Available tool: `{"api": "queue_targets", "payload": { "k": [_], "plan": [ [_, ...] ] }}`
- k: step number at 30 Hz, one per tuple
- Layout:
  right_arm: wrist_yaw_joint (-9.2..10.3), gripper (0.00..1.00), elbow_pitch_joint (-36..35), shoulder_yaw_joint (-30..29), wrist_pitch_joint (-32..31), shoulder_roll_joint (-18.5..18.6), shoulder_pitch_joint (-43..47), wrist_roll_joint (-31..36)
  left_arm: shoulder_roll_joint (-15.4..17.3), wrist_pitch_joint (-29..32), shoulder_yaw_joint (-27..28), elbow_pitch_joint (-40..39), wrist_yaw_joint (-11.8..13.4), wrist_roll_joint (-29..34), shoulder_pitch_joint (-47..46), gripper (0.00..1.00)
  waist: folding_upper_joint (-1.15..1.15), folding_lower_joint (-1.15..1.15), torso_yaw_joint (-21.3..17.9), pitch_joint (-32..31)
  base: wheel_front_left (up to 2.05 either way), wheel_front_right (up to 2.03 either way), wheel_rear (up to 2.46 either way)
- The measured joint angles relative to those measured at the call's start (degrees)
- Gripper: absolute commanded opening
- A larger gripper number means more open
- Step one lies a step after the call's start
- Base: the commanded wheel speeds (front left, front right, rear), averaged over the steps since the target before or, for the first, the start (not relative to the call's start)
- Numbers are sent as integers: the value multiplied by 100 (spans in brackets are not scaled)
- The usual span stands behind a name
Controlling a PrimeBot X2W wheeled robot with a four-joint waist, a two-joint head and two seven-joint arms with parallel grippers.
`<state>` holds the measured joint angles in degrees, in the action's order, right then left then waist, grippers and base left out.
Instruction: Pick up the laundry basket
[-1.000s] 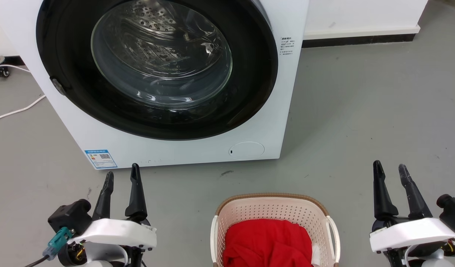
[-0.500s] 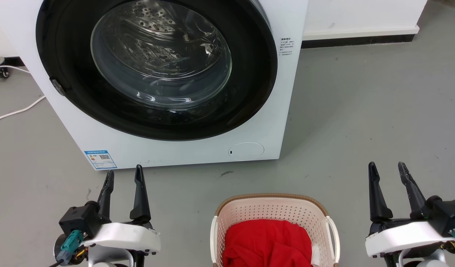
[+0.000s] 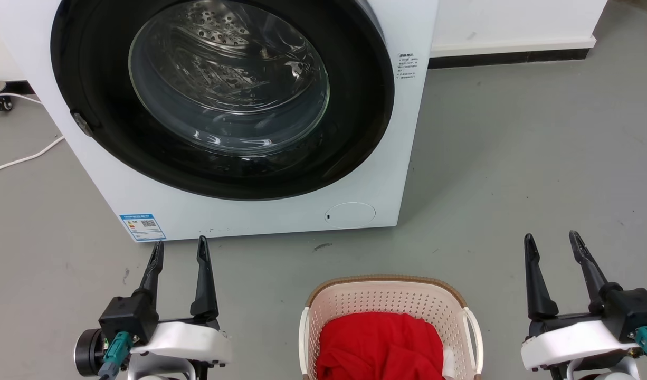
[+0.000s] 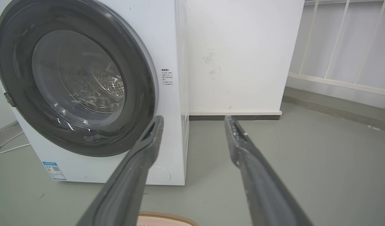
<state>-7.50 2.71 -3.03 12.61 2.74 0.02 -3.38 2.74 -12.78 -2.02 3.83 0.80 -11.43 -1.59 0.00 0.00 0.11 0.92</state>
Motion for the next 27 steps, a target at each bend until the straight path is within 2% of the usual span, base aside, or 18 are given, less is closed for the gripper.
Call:
{"api": "queue_targets", "payload": {
  "k": [17,27],
  "plan": [
    [0,100,-76,-58,187,1,4,555,3,-168,-12,-51,79,636,63,100,0,0,2,34,0,0,0],
    [0,100,-56,-26,246,2,9,553,4,-227,-5,-64,99,815,111,100,0,0,-21,27,0,0,0]
  ]
}}
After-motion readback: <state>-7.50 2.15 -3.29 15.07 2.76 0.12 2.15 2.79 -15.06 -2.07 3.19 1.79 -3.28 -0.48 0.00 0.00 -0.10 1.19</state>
